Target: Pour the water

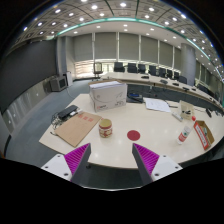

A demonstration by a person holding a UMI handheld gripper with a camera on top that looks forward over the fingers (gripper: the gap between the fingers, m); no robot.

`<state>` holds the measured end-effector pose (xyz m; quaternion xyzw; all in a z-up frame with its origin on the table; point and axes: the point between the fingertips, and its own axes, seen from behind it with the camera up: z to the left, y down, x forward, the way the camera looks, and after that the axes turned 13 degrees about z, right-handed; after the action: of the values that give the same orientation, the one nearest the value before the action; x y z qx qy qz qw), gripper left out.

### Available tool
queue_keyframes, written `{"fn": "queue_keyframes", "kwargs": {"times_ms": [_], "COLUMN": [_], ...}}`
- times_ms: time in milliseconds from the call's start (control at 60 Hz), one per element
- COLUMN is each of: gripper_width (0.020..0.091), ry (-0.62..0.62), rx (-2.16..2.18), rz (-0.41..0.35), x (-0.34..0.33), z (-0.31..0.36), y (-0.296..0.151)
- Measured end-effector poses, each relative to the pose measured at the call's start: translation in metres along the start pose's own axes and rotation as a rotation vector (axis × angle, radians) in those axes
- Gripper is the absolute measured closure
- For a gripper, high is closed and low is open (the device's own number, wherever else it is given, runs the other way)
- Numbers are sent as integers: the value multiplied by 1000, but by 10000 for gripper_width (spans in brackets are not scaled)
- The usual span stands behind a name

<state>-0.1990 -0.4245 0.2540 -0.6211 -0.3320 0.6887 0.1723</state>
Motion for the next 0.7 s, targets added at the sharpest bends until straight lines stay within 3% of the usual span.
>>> {"fn": "queue_keyframes", "kwargs": {"times_ms": [133,417,700], "gripper_width": [244,245,246], "ry": [40,159,232], "rx": [50,142,187], "rz": [-4,-32,-87], "x": [-4,42,133], "z": [-35,-256,-451], "y": [4,34,41]}}
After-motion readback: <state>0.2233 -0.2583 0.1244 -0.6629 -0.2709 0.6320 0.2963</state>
